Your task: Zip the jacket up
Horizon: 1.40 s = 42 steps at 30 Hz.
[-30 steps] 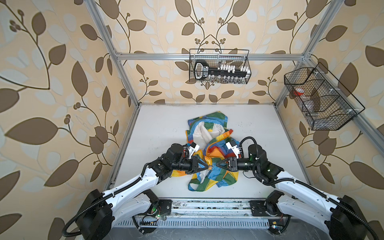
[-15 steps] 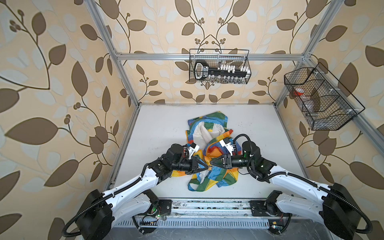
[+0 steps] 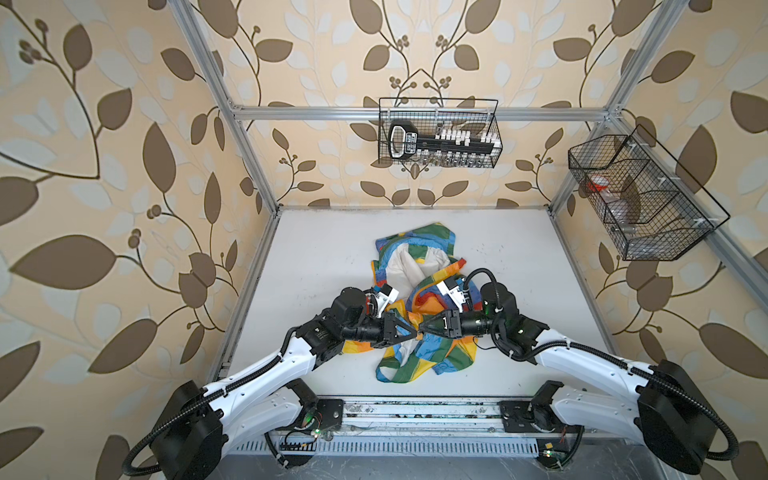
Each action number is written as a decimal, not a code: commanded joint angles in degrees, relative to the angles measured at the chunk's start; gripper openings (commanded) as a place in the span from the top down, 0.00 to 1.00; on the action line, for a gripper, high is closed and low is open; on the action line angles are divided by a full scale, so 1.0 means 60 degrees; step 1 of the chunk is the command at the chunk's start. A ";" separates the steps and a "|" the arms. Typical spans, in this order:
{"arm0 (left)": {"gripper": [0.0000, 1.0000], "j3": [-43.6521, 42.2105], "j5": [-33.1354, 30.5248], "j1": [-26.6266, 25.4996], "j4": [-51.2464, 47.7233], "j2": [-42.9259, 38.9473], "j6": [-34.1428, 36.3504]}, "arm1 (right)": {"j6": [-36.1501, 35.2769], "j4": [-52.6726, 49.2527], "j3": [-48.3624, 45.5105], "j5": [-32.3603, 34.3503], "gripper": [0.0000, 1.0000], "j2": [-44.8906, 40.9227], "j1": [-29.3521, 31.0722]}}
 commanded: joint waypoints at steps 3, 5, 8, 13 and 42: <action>1.00 0.0009 0.0044 -0.0051 0.0523 -0.0264 -0.0073 | 0.0099 0.0189 -0.0355 -0.0248 0.65 -0.0195 0.0056; 1.00 0.0012 0.0024 -0.0043 0.0508 -0.0275 -0.0069 | 0.0308 0.0461 -0.0495 -0.0332 0.65 -0.0241 0.0060; 1.00 -0.0001 0.0000 -0.0047 0.0508 -0.0293 -0.0083 | 0.0616 0.0877 -0.0702 -0.0435 0.65 -0.0297 0.0060; 1.00 -0.0005 0.0000 -0.0043 0.0537 -0.0279 -0.0098 | 0.1255 0.1883 -0.0981 -0.0657 0.65 -0.0163 0.0061; 1.00 -0.0039 0.0102 -0.0051 0.0506 -0.0308 -0.0142 | 0.2547 0.3939 -0.1364 -0.0717 0.97 0.0409 -0.0228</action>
